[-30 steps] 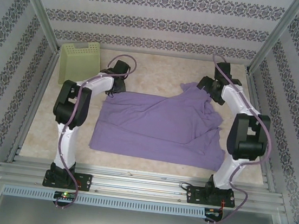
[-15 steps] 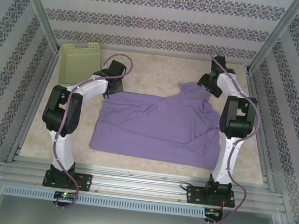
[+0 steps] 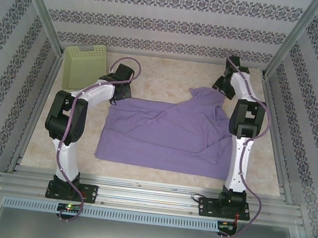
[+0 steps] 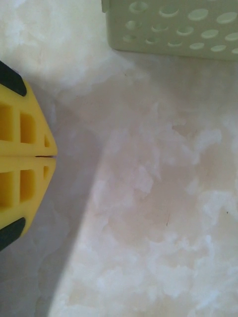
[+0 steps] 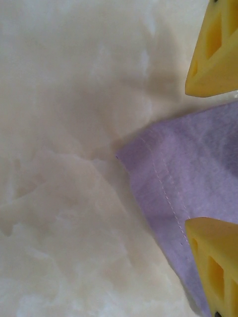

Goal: Fold the inside-out t-shirt

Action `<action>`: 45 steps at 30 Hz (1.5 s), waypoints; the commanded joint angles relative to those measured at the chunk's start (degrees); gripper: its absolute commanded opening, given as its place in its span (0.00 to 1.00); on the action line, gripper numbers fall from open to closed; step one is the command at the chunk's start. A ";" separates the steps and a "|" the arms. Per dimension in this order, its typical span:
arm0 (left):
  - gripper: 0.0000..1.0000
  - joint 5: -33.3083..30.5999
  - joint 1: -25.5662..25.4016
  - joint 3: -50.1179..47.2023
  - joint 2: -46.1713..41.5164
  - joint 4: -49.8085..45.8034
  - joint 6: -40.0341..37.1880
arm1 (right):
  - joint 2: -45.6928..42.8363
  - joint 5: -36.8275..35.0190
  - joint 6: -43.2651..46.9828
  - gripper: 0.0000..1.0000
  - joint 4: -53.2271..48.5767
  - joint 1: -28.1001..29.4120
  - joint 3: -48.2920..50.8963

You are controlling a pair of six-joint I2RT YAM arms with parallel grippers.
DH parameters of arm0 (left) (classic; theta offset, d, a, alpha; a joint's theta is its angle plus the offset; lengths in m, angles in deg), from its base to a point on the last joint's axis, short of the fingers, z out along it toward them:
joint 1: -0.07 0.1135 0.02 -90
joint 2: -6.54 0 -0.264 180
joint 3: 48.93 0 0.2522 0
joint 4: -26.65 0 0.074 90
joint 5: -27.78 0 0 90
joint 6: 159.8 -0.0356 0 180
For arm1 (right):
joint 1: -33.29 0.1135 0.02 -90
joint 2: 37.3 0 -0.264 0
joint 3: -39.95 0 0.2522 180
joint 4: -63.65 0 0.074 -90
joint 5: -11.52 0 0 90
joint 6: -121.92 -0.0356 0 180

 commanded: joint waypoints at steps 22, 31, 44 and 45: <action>0.00 4.89 3.63 -3.81 -3.74 3.58 2.19 | -5.58 5.68 -0.92 0.03 0.58 0.79 -0.54; 0.00 6.03 5.38 -4.31 -4.67 3.14 2.18 | -11.34 5.66 0.98 0.00 2.22 1.53 1.74; 0.00 7.09 8.85 -4.03 -5.13 2.00 2.43 | -25.16 0.31 2.57 0.00 10.60 1.81 12.93; 0.00 7.38 9.44 -4.54 -5.39 2.28 2.68 | -26.22 -0.54 2.38 0.00 11.38 1.63 14.63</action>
